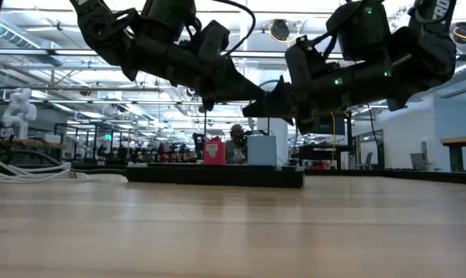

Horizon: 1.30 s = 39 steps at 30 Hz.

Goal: Insert USB
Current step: Insert the light blue USB cable into the light blue charger adapter

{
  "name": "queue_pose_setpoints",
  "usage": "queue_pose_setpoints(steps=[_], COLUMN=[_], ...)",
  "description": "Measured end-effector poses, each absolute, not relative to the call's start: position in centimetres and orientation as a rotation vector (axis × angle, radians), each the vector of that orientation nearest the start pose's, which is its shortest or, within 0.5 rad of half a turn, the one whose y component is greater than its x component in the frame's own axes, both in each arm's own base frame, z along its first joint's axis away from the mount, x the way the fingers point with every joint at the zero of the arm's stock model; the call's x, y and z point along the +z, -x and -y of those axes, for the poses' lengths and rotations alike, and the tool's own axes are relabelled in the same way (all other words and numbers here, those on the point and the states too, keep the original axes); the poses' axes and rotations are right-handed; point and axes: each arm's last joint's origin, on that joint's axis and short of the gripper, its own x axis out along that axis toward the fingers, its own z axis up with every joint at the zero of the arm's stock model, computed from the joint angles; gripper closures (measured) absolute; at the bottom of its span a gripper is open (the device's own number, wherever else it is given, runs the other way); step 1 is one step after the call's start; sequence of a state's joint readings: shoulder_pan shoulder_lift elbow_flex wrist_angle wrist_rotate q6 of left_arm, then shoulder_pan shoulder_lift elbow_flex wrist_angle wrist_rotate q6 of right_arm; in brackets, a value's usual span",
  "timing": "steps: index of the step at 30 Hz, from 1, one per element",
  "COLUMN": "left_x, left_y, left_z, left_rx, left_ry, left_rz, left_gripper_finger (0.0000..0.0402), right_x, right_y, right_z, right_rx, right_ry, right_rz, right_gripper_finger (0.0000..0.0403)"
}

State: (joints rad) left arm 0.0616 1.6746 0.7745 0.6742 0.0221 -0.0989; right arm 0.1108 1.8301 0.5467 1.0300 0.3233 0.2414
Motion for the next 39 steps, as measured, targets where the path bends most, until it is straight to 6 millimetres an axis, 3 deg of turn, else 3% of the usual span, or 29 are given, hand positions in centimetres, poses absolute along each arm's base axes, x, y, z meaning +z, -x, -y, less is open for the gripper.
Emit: queue_pose_setpoints(steps=[8, 39], left_x=[18.5, 18.3], left_y=[-34.9, -35.0], left_z=[-1.9, -1.9], left_rx=[0.06, 0.061], left_ry=[0.105, 0.105], left_rz=[-0.228, -0.254], left_gripper_finger=[0.0396, 0.0396], right_x=[11.0, 10.3], right_y=[-29.5, -29.3], right_z=[-2.2, -2.2], right_rx=[-0.25, -0.25], right_ry=[-0.162, -0.2], right_rz=[-0.233, -0.313], right_gripper_finger=[0.0402, 0.0403])
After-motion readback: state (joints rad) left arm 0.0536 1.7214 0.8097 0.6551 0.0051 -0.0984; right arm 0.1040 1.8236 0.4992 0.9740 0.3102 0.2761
